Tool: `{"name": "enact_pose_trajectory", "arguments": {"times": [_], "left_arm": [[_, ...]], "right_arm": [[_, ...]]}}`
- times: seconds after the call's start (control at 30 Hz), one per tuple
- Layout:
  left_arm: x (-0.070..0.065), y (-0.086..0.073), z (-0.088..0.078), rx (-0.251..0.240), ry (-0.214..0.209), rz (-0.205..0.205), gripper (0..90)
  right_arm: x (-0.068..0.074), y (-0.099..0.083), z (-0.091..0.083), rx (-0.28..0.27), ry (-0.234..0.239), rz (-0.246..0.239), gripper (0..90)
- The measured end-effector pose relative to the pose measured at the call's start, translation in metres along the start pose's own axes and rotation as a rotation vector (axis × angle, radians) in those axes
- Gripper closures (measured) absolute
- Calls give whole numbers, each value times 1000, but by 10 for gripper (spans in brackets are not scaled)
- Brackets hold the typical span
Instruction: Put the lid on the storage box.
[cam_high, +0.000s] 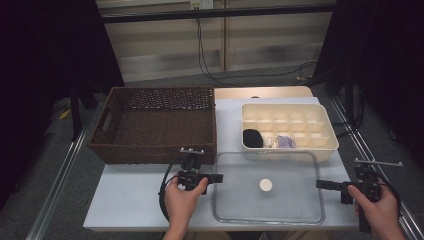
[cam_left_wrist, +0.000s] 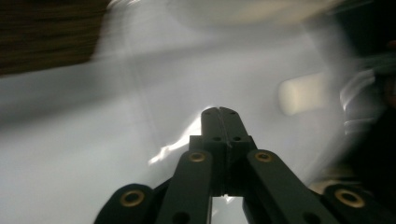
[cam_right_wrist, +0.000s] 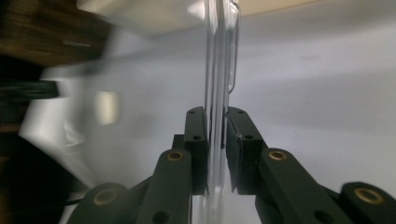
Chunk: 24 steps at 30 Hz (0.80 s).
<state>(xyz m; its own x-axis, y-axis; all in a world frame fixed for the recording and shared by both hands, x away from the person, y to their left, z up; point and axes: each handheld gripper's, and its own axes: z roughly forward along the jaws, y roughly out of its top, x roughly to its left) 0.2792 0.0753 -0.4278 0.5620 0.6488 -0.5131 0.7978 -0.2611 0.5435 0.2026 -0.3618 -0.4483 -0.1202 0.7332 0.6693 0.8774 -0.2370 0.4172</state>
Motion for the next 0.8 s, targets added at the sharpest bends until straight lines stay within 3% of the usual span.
{"name": "enact_pose_trajectory", "arguments": {"times": [0.07,0.1,0.13,0.17,0.2,0.23,0.27,0.37,0.4,0.53,0.57,0.67,0.8], "left_arm": [[-11,5,13,30,87,58,900],[-11,6,16,35,94,60,899],[-7,5,19,58,101,68,847],[-7,5,19,58,101,68,821],[3,3,20,76,124,45,756],[3,3,20,76,124,45,688],[13,-2,16,70,146,24,678],[21,-6,10,58,168,9,600],[25,-8,6,69,159,-1,594],[32,-14,-2,72,183,-29,544],[34,-15,-4,92,198,-31,527],[35,-16,-7,98,197,-37,509],[37,-20,-2,152,223,-56,468]], "right_arm": [[11,-1,9,8,-32,-57,791],[13,0,15,27,-75,-71,789],[12,-1,22,23,-131,-84,900],[9,0,23,30,-99,-67,900],[7,1,24,36,-101,-55,896],[7,1,24,36,-101,-55,896],[2,2,27,43,-126,-52,802],[1,1,29,61,-149,-65,760],[1,1,30,75,-145,-69,753],[5,2,37,126,-126,-65,734],[8,2,41,138,-134,-80,708],[9,1,44,141,-148,-84,700],[7,2,43,152,-143,-77,701]]}}
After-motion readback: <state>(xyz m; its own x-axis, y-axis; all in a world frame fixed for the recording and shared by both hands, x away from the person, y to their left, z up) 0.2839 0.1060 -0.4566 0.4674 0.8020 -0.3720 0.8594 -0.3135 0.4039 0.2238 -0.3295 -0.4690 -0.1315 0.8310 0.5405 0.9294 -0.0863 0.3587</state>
